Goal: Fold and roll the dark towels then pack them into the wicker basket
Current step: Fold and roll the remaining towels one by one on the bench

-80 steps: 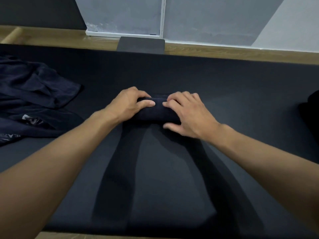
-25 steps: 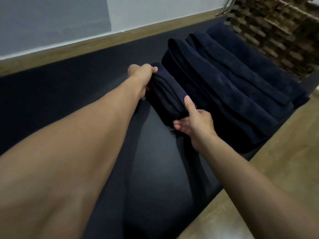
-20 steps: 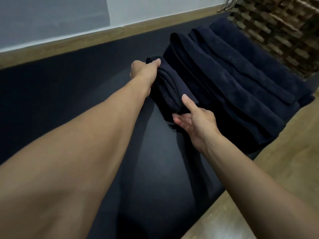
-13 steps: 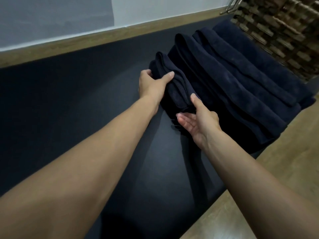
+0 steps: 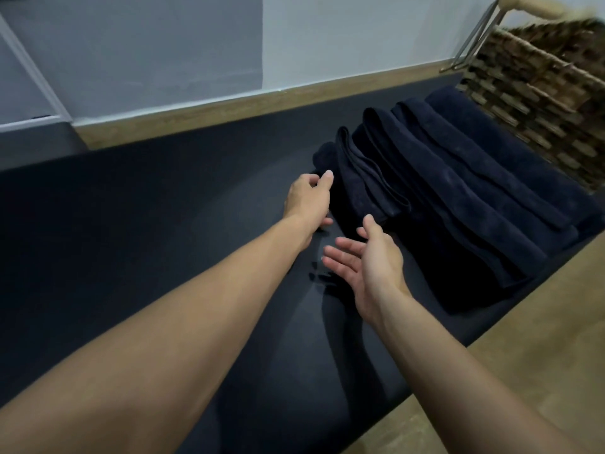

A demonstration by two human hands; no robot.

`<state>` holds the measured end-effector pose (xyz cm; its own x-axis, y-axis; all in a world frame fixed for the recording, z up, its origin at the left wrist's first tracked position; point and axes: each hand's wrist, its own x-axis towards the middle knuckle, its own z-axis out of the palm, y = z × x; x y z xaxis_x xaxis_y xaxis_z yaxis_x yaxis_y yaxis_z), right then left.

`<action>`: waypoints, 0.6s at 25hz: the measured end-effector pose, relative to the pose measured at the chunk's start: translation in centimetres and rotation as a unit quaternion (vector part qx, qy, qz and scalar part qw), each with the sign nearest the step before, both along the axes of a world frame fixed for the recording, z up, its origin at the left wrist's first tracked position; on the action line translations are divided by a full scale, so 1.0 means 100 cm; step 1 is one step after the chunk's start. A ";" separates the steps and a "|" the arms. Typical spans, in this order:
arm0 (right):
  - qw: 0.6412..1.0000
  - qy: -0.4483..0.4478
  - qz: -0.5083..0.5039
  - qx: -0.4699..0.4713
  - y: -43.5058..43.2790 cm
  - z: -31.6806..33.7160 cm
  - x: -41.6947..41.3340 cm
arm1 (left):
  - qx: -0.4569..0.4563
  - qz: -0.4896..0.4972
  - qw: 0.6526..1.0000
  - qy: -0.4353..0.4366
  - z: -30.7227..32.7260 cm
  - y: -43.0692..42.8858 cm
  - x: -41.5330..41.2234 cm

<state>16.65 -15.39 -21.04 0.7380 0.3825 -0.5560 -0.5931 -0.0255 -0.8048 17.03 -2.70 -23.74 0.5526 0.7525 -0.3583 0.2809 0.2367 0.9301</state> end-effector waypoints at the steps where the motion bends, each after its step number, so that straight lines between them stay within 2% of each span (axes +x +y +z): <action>1: 1.000 -0.013 0.015 -0.002 0.004 0.003 -0.005 | 0.002 -0.007 1.000 -0.001 0.004 -0.001 -0.006; 7: 0.992 -0.080 0.093 0.019 0.031 0.012 -0.038 | 0.078 -0.032 0.996 0.026 0.017 0.005 -0.047; 11: 0.974 -0.127 0.186 0.021 0.073 0.015 -0.083 | 0.105 0.034 0.993 0.034 0.036 0.029 -0.119; 15: 0.941 -0.159 0.296 0.047 0.117 0.034 -0.157 | 0.130 0.125 0.983 0.041 0.060 0.056 -0.220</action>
<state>0.94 -3.73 -17.65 0.5034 0.8153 -0.2861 -0.2269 -0.1948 -0.9542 -4.95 2.93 -17.74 0.3167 0.9328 -0.1719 0.3210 0.0651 0.9449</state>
